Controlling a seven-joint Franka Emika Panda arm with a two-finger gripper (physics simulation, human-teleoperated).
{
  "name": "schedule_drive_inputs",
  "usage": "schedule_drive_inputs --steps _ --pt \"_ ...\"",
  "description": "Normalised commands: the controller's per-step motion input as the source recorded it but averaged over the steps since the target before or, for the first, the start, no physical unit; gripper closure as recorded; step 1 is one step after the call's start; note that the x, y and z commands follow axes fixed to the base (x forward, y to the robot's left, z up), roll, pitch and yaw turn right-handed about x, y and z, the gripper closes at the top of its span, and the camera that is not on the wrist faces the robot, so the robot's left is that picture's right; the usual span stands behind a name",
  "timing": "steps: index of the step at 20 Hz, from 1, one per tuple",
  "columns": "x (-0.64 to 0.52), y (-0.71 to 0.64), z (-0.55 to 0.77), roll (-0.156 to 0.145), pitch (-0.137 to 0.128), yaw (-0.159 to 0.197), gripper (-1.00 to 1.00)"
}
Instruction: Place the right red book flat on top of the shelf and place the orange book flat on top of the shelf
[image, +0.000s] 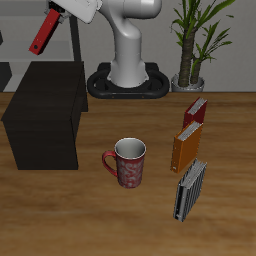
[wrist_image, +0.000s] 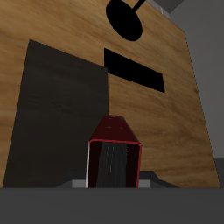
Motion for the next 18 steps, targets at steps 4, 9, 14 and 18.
schedule_drive_inputs --steps 4,9,14,18 --pt "0.11 -0.39 -0.24 -0.083 0.041 -0.028 1.00" --pt "0.37 -0.29 -0.57 -0.040 0.105 -0.023 1.00" --pt "0.37 0.22 -0.63 0.124 0.204 0.016 -1.00" --pt "0.10 0.27 -0.16 0.089 0.041 -0.022 -1.00"
